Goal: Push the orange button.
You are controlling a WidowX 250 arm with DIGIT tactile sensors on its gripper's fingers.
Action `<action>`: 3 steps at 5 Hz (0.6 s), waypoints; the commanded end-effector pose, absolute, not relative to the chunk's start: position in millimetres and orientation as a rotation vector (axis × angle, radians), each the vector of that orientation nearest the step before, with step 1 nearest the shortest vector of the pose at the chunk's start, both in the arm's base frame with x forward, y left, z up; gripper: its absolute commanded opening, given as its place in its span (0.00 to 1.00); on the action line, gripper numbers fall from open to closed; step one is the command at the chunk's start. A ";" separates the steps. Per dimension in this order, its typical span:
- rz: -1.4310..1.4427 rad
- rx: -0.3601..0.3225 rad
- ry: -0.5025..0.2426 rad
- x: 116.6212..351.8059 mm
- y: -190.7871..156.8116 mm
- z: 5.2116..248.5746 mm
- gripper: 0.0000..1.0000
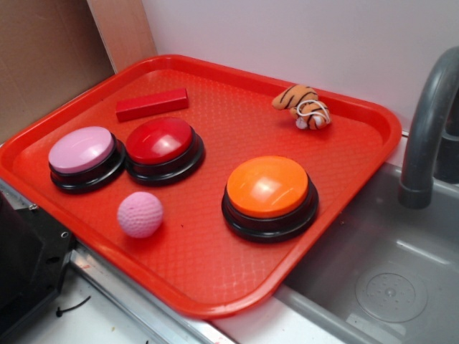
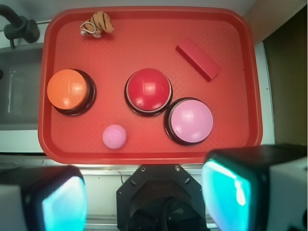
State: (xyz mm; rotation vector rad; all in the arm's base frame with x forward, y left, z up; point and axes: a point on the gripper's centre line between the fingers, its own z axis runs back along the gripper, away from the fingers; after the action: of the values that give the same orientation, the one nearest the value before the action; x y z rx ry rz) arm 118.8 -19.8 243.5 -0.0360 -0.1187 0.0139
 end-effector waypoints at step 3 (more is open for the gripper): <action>-0.386 -0.035 -0.104 189.4 -120.2 186.1 1.00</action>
State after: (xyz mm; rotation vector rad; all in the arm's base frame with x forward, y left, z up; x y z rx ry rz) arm 191.0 -113.8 171.5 -0.0244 -0.0584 -0.3752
